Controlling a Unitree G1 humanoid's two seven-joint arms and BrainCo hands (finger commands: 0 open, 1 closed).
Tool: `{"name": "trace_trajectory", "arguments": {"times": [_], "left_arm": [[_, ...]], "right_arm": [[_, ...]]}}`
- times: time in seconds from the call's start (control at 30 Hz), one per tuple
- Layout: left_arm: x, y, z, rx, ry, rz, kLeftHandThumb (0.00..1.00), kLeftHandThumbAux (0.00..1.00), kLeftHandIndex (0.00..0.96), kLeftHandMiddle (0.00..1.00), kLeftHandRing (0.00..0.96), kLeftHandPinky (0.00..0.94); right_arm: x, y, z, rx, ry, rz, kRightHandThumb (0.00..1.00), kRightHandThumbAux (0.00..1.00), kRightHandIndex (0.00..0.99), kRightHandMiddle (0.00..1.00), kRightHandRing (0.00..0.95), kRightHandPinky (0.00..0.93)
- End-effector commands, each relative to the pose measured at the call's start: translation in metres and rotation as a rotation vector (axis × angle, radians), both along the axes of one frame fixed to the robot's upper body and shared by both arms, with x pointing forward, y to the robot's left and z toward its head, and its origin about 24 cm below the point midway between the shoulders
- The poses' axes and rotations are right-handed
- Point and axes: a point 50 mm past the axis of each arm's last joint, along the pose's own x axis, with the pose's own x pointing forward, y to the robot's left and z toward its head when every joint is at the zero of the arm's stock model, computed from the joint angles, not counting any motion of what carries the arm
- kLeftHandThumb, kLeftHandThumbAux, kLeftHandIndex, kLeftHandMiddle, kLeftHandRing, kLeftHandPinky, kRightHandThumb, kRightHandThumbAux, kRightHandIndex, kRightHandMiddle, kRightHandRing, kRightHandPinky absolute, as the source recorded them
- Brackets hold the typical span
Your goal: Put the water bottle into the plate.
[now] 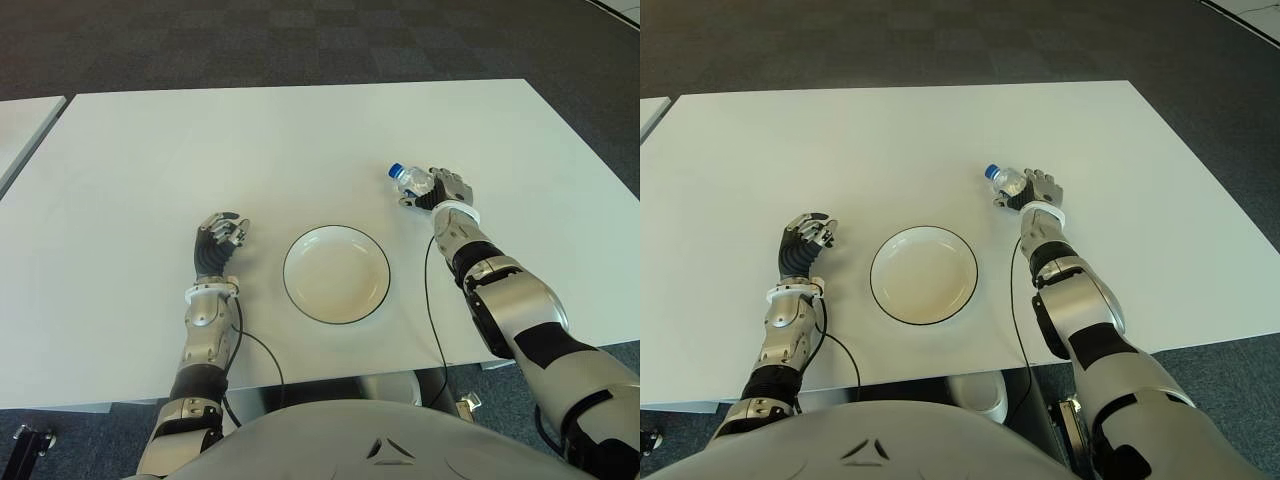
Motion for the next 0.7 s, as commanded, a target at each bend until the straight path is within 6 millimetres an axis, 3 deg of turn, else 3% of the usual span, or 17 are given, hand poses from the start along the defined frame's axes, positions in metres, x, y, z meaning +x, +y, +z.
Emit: {"name": "trace_trajectory", "arguments": {"times": [0.03, 0.1, 0.23, 0.7], "left_arm": [[-0.01, 0.001, -0.014, -0.014, 0.082, 0.011, 0.709, 0.711, 0.436, 0.663, 0.642, 0.628], [-0.01, 0.001, -0.014, -0.019, 0.08, 0.011, 0.709, 0.711, 0.436, 0.664, 0.643, 0.628], [-0.01, 0.001, -0.013, -0.016, 0.08, 0.009, 0.709, 0.711, 0.436, 0.667, 0.646, 0.634], [-0.01, 0.002, -0.013, -0.016, 0.075, 0.015, 0.709, 0.711, 0.436, 0.671, 0.651, 0.64]], "right_arm": [[-0.032, -0.005, -0.041, 0.068, 0.133, -0.066, 0.688, 0.554, 0.17, 0.254, 0.29, 0.369], [-0.032, -0.004, -0.041, 0.078, 0.103, -0.076, 0.747, 0.603, 0.281, 0.385, 0.425, 0.469], [-0.031, 0.002, -0.039, 0.11, 0.035, -0.105, 0.823, 0.661, 0.372, 0.51, 0.582, 0.602], [-0.028, 0.008, -0.033, 0.142, -0.09, -0.164, 0.845, 0.677, 0.413, 0.581, 0.711, 0.736]]}}
